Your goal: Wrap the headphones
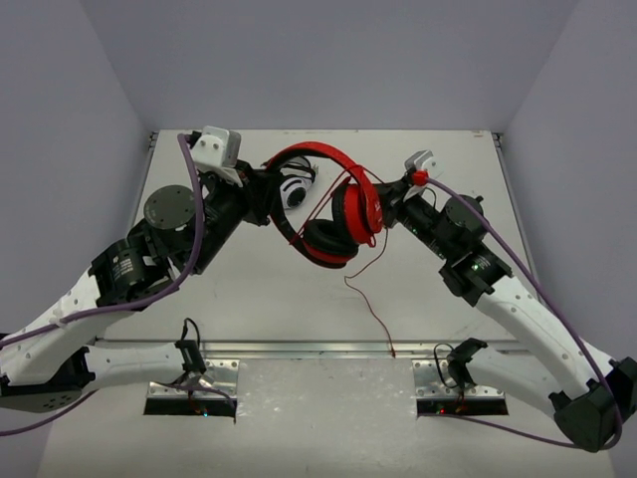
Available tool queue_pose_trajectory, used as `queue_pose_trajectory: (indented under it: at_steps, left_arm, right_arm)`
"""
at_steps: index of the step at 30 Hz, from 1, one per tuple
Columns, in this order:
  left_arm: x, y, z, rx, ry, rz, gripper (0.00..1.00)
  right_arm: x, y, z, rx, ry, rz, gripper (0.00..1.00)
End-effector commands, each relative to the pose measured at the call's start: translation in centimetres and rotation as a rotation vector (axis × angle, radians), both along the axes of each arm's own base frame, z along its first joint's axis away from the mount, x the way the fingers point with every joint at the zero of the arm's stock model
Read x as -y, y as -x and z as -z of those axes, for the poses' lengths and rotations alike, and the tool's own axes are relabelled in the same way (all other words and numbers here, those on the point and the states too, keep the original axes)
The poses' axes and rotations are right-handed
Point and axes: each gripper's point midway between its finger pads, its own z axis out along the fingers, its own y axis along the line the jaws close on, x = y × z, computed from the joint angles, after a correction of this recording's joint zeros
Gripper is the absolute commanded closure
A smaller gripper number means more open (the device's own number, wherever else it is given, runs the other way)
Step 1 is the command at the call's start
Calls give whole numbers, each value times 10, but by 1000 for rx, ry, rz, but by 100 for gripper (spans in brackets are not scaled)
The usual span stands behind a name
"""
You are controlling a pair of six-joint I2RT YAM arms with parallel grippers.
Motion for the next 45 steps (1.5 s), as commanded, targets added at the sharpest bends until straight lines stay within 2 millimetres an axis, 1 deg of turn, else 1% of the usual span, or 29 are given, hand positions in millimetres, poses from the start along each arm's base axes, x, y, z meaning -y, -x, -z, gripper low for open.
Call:
queue_pose_trajectory:
  at_steps: [1, 2, 3, 5, 6, 8, 10, 12, 14, 15, 17, 18, 21, 25, 27, 29, 30, 32, 35, 37, 40, 41, 42, 44, 45]
  left_arm:
    - [-18, 9, -75, 106, 266, -28, 100]
    - [-14, 3, -65, 82, 224, -43, 100]
    - [-14, 1, -59, 71, 212, -63, 100]
    - [-15, 0, -56, 73, 216, -71, 99]
    - [-15, -2, -49, 67, 208, -83, 100]
    - [-17, -3, -46, 65, 207, -93, 100]
    - [-17, -3, -44, 64, 196, -92, 100]
    - [-16, -3, -42, 61, 194, -88, 100]
    - [-16, -1, -39, 59, 190, -81, 100]
    - [-17, -1, -37, 57, 187, -81, 100]
    - [-18, 0, -32, 52, 187, -81, 100]
    - [-20, 1, -32, 54, 195, -80, 100]
    - [-20, 4, -28, 52, 209, -69, 100]
    - [-26, 10, -34, 56, 239, -51, 100]
    - [-26, 14, -39, 60, 261, -32, 100]
    - [-25, 19, -44, 68, 279, 2, 100]
    - [-23, 20, -45, 65, 289, 14, 99]
    - [-17, 23, -47, 62, 301, 47, 99]
    - [-8, 28, -51, 65, 338, 105, 100]
    - [0, 33, -56, 70, 377, 154, 99]
    - [8, 37, -63, 71, 429, 197, 99]
    - [9, 37, -65, 73, 448, 201, 100]
    - [6, 39, -74, 89, 491, 207, 100]
    - [6, 38, -74, 93, 521, 202, 99]
    - [4, 38, -80, 102, 553, 199, 100]
  right_arm:
    - [24, -12, 11, -39, -11, 132, 99]
    - [29, -13, 9, -33, -16, 158, 99]
    - [32, -11, 4, -16, -20, 166, 99]
    - [36, -9, 1, -3, -23, 174, 99]
    - [39, -6, -3, 9, -30, 180, 99]
    - [43, -5, -8, 25, -39, 196, 99]
    - [51, -4, -16, 48, -46, 229, 99]
    - [60, -6, -20, 61, -43, 273, 99]
    - [67, -6, -28, 77, -41, 303, 99]
    - [71, -7, -37, 86, -48, 326, 99]
    - [75, -8, -39, 81, -39, 340, 99]
    - [72, -8, -44, 89, -34, 322, 99]
    - [73, -10, -45, 79, -17, 333, 99]
    - [82, -14, -40, 72, 3, 372, 99]
    - [83, -18, -34, 55, 12, 373, 99]
    - [78, -24, -25, 22, 38, 343, 99]
    - [76, -26, -27, 16, 38, 339, 99]
    - [72, -29, -22, -1, 47, 323, 99]
    - [53, -29, -16, -33, 43, 232, 99]
    - [48, -30, -15, -49, 33, 211, 99]
    - [30, -24, -15, -64, 1, 111, 99]
    - [24, -22, -11, -83, -19, 82, 99]
    - [15, -19, -13, -76, -35, 31, 99]
    - [7, -16, -8, -101, -74, -16, 98]
    - [2, -15, -13, -91, -99, -40, 96]
